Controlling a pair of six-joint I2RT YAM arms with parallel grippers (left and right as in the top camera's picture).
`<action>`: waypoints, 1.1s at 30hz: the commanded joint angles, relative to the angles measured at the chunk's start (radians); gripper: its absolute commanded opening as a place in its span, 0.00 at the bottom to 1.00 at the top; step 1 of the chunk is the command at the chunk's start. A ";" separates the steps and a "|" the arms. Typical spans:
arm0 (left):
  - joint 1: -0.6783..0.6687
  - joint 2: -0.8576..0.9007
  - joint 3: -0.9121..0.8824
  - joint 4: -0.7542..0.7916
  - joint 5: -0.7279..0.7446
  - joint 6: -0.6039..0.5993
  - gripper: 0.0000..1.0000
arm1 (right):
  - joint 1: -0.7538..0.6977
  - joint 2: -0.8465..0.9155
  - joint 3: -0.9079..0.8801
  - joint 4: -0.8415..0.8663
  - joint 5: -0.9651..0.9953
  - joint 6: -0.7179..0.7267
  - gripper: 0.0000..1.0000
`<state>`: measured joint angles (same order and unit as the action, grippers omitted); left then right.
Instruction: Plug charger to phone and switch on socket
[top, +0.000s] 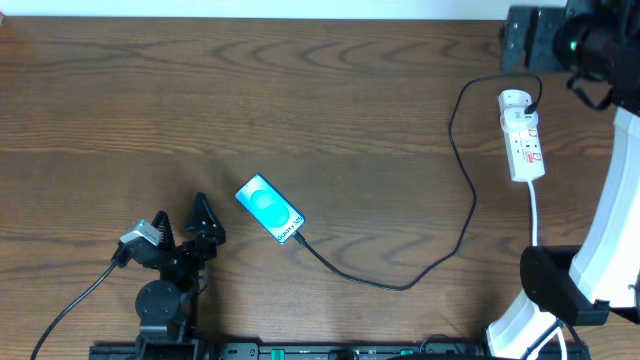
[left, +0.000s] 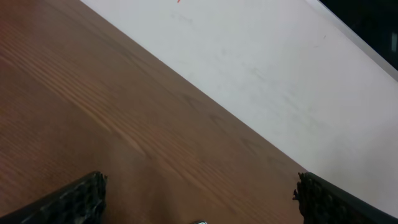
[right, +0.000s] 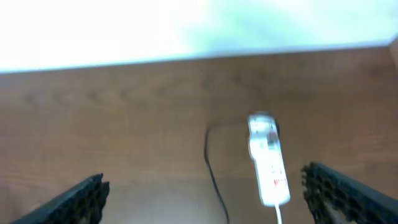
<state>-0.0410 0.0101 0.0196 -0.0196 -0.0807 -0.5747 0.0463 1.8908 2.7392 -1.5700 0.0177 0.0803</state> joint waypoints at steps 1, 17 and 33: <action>0.003 -0.006 -0.016 -0.047 -0.014 0.017 0.98 | 0.018 -0.013 -0.022 0.058 -0.017 0.003 0.99; 0.003 -0.006 -0.016 -0.047 -0.014 0.017 0.98 | 0.077 -0.284 -0.826 0.820 -0.075 -0.011 0.99; 0.003 -0.006 -0.016 -0.047 -0.014 0.017 0.98 | 0.039 -0.707 -1.496 1.308 -0.069 -0.037 0.99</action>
<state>-0.0410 0.0101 0.0223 -0.0246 -0.0811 -0.5743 0.0959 1.2312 1.3033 -0.2909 -0.0494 0.0566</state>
